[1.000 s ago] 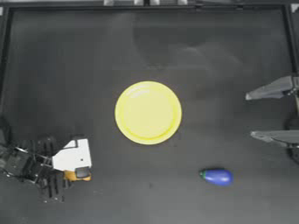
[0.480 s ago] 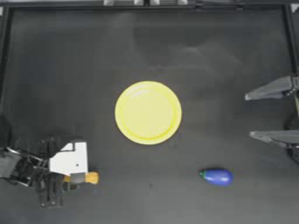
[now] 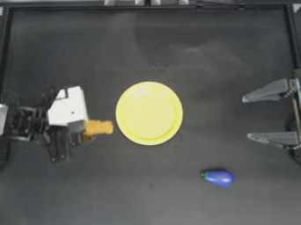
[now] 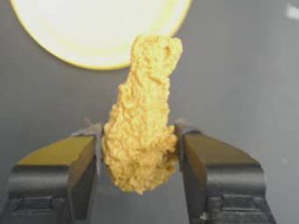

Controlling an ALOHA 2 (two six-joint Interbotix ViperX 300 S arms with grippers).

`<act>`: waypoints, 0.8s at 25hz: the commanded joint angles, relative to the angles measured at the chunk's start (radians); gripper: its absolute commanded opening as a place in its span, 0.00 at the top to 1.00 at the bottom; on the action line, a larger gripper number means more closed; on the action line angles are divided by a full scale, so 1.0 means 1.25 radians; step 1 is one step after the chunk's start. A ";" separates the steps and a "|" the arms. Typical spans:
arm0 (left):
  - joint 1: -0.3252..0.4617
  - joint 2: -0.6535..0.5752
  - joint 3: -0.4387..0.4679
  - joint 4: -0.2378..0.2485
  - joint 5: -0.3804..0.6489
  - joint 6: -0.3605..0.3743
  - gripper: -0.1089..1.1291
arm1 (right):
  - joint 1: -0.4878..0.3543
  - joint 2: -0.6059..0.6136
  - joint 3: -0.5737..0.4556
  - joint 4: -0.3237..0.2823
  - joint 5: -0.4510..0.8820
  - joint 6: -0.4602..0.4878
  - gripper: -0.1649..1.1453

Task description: Put brown chicken wing on plate

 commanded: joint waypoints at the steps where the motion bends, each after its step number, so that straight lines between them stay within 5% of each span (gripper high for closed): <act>1: 0.042 0.005 -0.050 -0.001 -0.006 0.066 0.69 | 0.000 0.007 -0.020 0.002 -0.006 0.001 0.12; 6: 0.090 0.087 -0.118 -0.023 -0.022 0.207 0.70 | 0.000 0.007 -0.016 0.002 -0.006 0.001 0.12; 20: 0.202 0.334 -0.270 -0.226 -0.109 0.480 0.72 | -0.009 0.007 -0.006 0.015 -0.007 0.001 0.12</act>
